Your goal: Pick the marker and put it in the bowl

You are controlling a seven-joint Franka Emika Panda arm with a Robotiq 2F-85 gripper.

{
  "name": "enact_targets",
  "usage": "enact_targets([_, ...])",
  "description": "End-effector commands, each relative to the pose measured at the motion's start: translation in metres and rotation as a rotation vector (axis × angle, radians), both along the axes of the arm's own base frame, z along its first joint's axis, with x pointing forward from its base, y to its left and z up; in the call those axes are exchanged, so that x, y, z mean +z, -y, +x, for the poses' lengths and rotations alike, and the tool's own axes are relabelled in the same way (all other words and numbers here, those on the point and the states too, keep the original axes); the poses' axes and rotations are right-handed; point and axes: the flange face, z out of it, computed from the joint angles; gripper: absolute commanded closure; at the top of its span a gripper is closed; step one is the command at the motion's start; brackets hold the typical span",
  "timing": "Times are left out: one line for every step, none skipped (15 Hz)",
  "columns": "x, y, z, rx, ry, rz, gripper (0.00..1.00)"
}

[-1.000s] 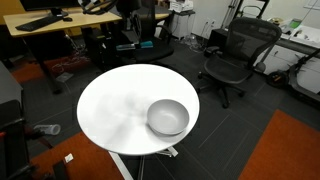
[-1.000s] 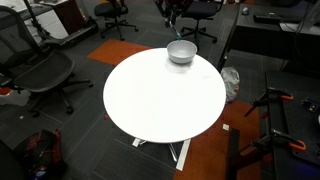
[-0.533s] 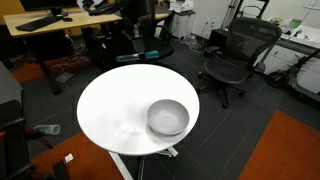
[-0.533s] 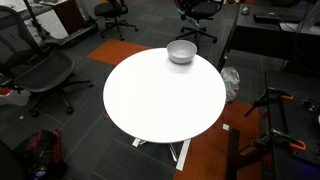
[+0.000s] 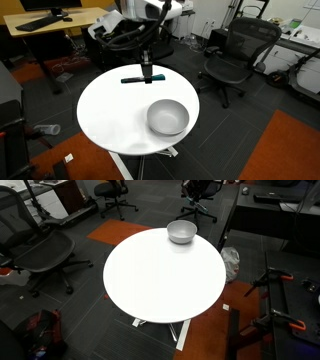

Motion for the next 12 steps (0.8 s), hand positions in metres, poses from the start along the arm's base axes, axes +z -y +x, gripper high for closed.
enact_targets([-0.021, 0.014, 0.009, 0.010, -0.024, -0.035, 0.95])
enact_targets([-0.028, 0.017, 0.012, 0.005, -0.029, -0.047, 0.95])
enact_targets([-0.035, 0.020, 0.015, 0.005, -0.031, -0.059, 0.95])
enact_targets([-0.041, 0.023, 0.018, 0.006, -0.031, -0.068, 0.95])
enact_targets([-0.048, 0.026, 0.022, 0.004, -0.031, -0.077, 0.95])
enact_targets([-0.055, 0.029, 0.026, 0.002, -0.029, -0.085, 0.95])
enact_targets([-0.060, 0.032, 0.029, -0.001, -0.026, -0.090, 0.95])
enact_targets([-0.065, 0.036, 0.032, -0.002, -0.025, -0.093, 0.95])
enact_targets([-0.070, 0.040, 0.035, -0.002, -0.026, -0.096, 0.95])
enact_targets([-0.074, 0.042, 0.038, -0.005, -0.032, -0.098, 0.95])
enact_targets([-0.078, 0.046, 0.042, -0.005, -0.032, -0.101, 0.95])
enact_targets([-0.082, 0.049, 0.045, -0.006, -0.036, -0.102, 0.95])
